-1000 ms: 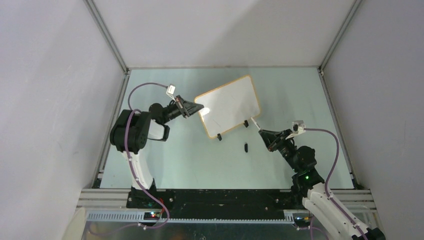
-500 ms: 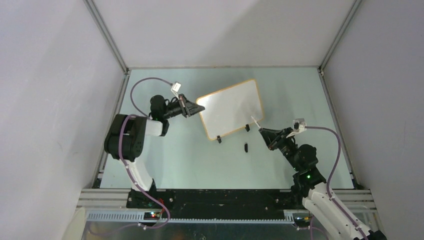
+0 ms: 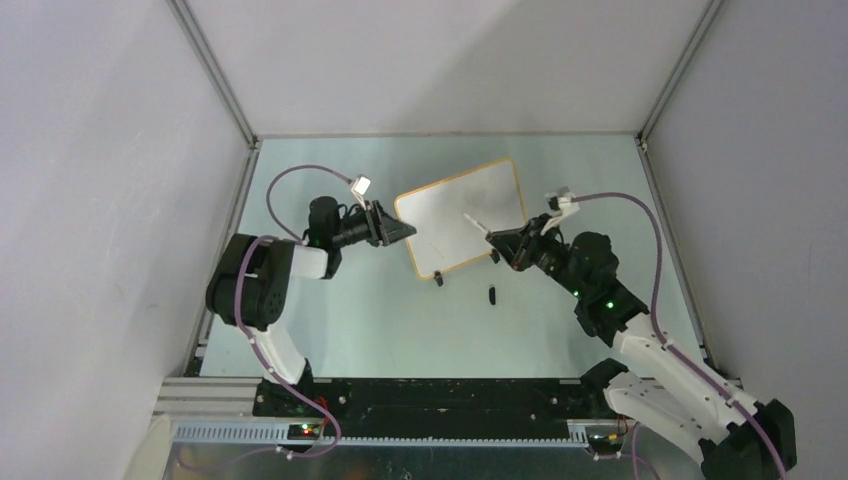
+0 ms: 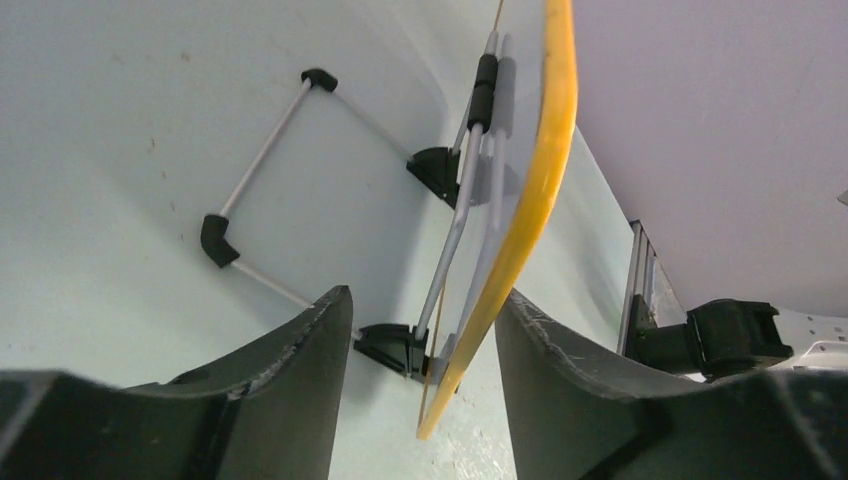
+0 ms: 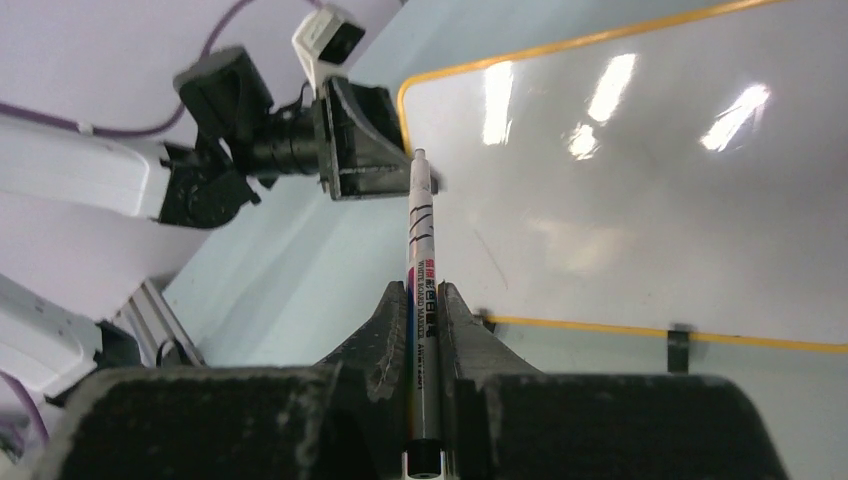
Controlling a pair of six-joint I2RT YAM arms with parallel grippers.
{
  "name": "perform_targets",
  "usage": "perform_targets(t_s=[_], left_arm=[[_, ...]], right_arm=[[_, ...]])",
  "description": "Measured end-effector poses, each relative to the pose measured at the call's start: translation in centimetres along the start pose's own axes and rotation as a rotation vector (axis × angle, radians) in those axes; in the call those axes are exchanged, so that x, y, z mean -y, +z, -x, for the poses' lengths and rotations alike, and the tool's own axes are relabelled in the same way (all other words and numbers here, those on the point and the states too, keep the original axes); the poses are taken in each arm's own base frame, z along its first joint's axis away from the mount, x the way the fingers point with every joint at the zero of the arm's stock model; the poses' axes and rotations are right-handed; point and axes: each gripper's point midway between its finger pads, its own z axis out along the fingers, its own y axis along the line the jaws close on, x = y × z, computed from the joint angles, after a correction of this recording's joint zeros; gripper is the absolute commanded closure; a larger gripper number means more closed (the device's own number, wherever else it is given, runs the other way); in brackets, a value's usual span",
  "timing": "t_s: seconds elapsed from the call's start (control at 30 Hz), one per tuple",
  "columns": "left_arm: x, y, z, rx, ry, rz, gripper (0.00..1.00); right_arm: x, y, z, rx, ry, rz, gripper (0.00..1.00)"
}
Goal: Write a sentence on the whiteboard
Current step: Move the whiteboard to the center of the board, then adjust the whiteboard at the center of the board.
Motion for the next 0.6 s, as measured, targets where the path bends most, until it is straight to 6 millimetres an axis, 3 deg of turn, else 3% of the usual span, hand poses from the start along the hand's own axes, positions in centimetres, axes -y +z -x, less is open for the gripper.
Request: perform_targets(t_s=[0.1,0.23,0.33,0.6], left_arm=[[-0.2,-0.3,-0.5,-0.006,-0.013,0.023,0.35],[0.7,-0.8,0.3,0.013,0.014,0.038,0.28],[1.9,-1.3,1.8,0.048,0.055,0.040,0.16],[2.7,-2.4,4.0,0.109,0.055,0.132,0.16]], right_arm=[[-0.6,1.1,-1.5,-0.072,-0.017,0.011,1.00],[-0.8,2.3,-2.5,-0.138,-0.032,0.004,1.00],[-1.0,3.1,-2.1,-0.152,-0.045,0.004,1.00],[-1.7,4.0,-0.4,-0.126,-0.073,0.020,1.00]])
